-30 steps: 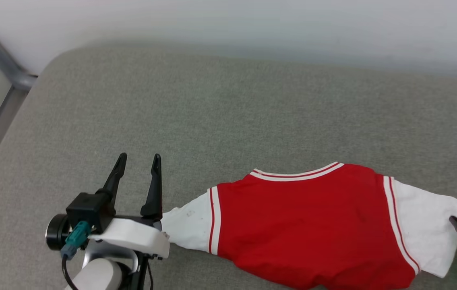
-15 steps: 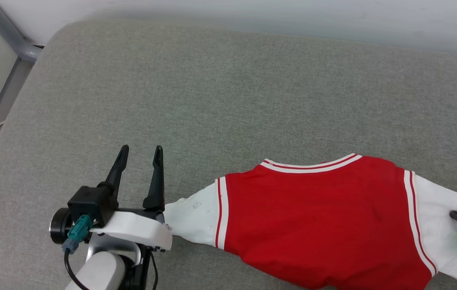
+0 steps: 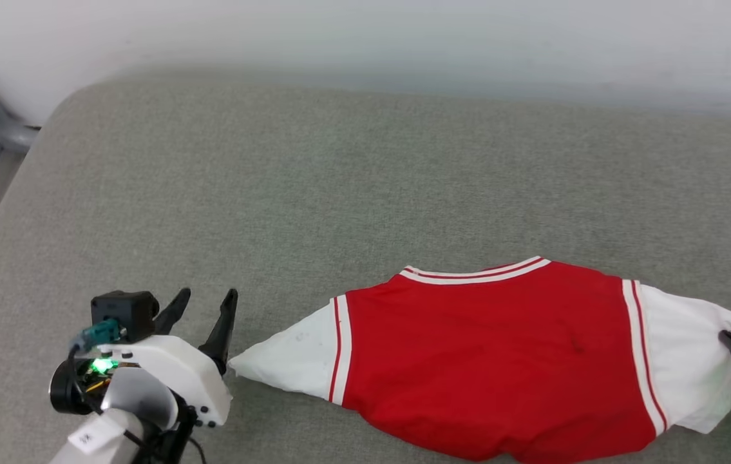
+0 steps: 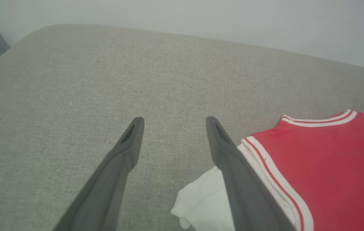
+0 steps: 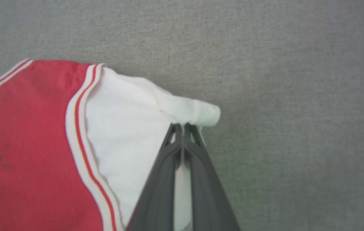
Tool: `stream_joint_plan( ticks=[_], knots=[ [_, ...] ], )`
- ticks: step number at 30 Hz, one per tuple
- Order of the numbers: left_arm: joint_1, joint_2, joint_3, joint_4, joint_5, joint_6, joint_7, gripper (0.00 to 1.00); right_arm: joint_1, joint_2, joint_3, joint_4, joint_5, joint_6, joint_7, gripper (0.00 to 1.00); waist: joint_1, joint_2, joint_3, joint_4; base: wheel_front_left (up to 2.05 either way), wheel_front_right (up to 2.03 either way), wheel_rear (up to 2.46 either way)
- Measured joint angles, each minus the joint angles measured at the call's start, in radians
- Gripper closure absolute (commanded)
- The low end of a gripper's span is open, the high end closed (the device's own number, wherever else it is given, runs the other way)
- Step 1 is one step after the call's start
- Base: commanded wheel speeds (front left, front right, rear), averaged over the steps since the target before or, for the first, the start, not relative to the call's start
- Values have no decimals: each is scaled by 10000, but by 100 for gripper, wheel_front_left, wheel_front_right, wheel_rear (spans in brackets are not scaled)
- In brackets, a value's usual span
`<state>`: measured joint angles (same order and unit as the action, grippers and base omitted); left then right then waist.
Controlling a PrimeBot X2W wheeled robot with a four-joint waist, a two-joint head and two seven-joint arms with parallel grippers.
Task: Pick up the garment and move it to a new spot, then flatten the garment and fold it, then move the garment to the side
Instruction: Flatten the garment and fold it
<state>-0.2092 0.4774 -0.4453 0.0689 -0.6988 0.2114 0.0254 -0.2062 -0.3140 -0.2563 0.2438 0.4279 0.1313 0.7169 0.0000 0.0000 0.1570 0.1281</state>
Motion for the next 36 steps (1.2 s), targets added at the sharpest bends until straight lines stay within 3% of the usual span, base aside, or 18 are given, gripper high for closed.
stream_joint_plan(
  ticks=[8,11,24,25,26,27,31,36],
  knots=[
    [-130,913,-476,-115,-1415,-585,3559,0,477,499,234,-859,-278,0,-15,100,0,0,-289,-625,0,0,0],
    [-247,1035,-711,-40,-1664,-683,4422,0,497,637,382,-1074,-322,0,23,100,0,0,-257,-838,0,0,0],
    [-1092,1076,-1929,1446,-1555,-1237,6414,0,506,802,700,-1116,-267,0,-94,100,-1,0,250,-1435,0,0,0],
    [-1202,1068,-2011,1542,-1473,-1246,6541,16,502,798,698,-1103,-253,0,-100,100,-1,0,285,-1450,0,0,0],
    [-1292,1060,-2071,1622,-1463,-1292,6686,65,494,798,708,-1095,-238,0,-127,100,-2,0,313,-1462,0,0,0],
    [-1381,1047,-2151,1687,-1450,-1325,6782,100,481,798,713,-1081,-236,0,-136,100,-3,1,338,-1470,0,0,0],
    [-1599,1055,-2313,1883,-1277,-1446,6911,100,444,780,744,-1047,-155,0,-305,100,-2,0,380,-1476,0,0,0],
    [-1662,1097,-2477,1894,-573,-1453,6042,100,384,608,767,-1012,-136,0,-577,100,-2,0,242,-1374,0,0,0]
  ],
)
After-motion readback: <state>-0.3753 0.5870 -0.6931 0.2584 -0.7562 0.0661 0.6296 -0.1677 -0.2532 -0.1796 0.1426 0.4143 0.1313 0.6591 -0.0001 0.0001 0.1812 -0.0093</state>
